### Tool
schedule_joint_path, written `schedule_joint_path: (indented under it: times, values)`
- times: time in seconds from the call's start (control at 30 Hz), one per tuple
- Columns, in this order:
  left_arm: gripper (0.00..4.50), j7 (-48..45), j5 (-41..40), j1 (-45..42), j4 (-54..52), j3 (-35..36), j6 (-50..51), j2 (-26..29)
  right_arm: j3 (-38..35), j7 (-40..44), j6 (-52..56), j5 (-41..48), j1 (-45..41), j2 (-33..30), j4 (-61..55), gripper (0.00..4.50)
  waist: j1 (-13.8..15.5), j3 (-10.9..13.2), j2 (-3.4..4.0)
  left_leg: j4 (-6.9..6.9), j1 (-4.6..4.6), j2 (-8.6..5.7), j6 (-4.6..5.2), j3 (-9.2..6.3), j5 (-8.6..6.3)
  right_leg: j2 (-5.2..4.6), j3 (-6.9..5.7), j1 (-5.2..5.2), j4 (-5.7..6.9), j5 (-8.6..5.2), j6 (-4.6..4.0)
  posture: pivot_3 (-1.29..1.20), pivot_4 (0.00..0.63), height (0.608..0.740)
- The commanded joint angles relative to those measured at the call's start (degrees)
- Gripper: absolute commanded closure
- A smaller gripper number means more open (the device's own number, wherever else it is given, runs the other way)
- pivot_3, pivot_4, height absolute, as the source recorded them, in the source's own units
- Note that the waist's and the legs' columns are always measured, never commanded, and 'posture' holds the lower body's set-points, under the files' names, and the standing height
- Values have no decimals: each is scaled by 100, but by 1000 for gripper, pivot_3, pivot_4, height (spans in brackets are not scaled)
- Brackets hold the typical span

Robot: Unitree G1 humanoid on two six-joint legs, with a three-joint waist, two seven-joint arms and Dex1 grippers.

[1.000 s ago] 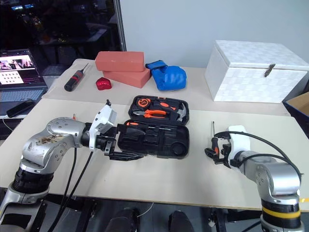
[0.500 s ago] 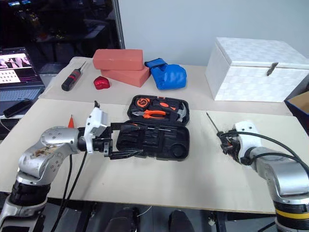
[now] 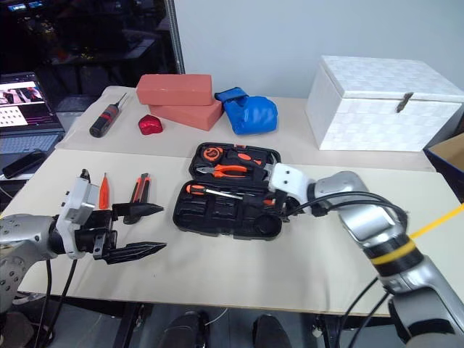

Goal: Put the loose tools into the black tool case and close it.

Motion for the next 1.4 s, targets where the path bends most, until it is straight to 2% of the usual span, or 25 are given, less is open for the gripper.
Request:
schedule_joint_path:
  times: [0.03,0.17,0.37,0.43,0.5,0.6,0.73,0.83,0.93,0.97,1.07,1.23,1.33,1.4]
  values:
    - [0,134,-225,193,-343,279,-1,105,217,327,-335,-432,-450,197,603,3460,22,0,0,0,-18,-2,0,3,1,-3,0,-18,4,11,20,0,150,740]
    - [0,266,-286,287,-427,341,-37,126,371,455,-318,-764,-647,446,1145,3460,36,0,0,0,-28,3,0,28,1,8,-5,-28,4,21,33,0,150,740]
    - [0,371,-280,384,-456,371,-120,134,478,897,-330,-1019,-732,484,1507,3460,48,-1,1,-1,-27,2,-1,44,0,4,-10,-27,2,19,31,0,150,740]
    - [0,383,-277,375,-445,349,-139,143,480,958,-413,-1095,-769,547,1641,2454,49,-1,1,-1,-27,1,-2,45,0,2,-11,-27,2,19,31,0,150,740]
    - [0,395,-273,350,-425,327,-151,147,362,1006,-413,-1026,-767,628,1686,2134,49,-1,1,-1,-27,1,-2,46,0,2,-11,-27,2,19,31,0,150,740]
    - [0,395,-239,352,-371,324,-187,156,-113,1037,-319,-663,-702,698,1429,1118,38,-2,-1,-1,-27,3,-5,46,-3,4,-12,-26,2,19,31,0,150,740]
    - [0,410,-210,393,-311,318,-241,144,-933,1141,84,142,-556,835,1012,1118,-1,-2,-2,-2,-26,7,-6,47,-3,9,-9,-28,4,21,29,0,150,740]
    - [0,439,-209,396,-269,319,-260,119,-1518,823,403,628,-405,1070,857,1828,-19,-2,-1,-2,-26,11,-6,47,-3,23,-5,-31,5,24,23,0,150,740]
    - [0,459,-181,418,-229,338,-298,106,-1940,305,617,959,-29,1387,482,2943,18,-2,-1,-2,-27,12,-7,47,-3,26,-7,-30,6,25,22,0,150,740]
    - [0,453,-174,435,-216,345,-320,108,-1986,9,548,904,93,1523,410,3203,31,-2,-1,-2,-27,13,-8,47,-4,25,-7,-30,5,25,22,0,150,740]
    - [0,460,-178,483,-212,362,-367,119,-1820,-728,231,470,491,1836,312,4369,30,-2,-1,-2,-26,12,-15,50,-8,23,-6,-29,4,25,22,0,150,740]
    - [0,483,-172,555,-210,422,-392,144,-490,-878,-800,-894,1139,1506,666,4481,26,-9,8,-2,-27,9,-22,58,-11,15,-3,-32,3,24,23,0,150,740]
    - [0,615,-198,646,-243,516,-350,92,-378,-1063,-1307,-1174,1140,1462,926,4481,24,-50,-19,-5,19,9,-31,59,-17,17,-7,-18,-1,18,16,0,150,740]
    - [0,892,-257,719,-250,662,-277,-42,-701,-1129,-1475,-898,1107,1550,798,4481,25,-70,-31,-10,39,15,-57,59,-33,17,-6,-5,0,-3,-20,0,150,740]
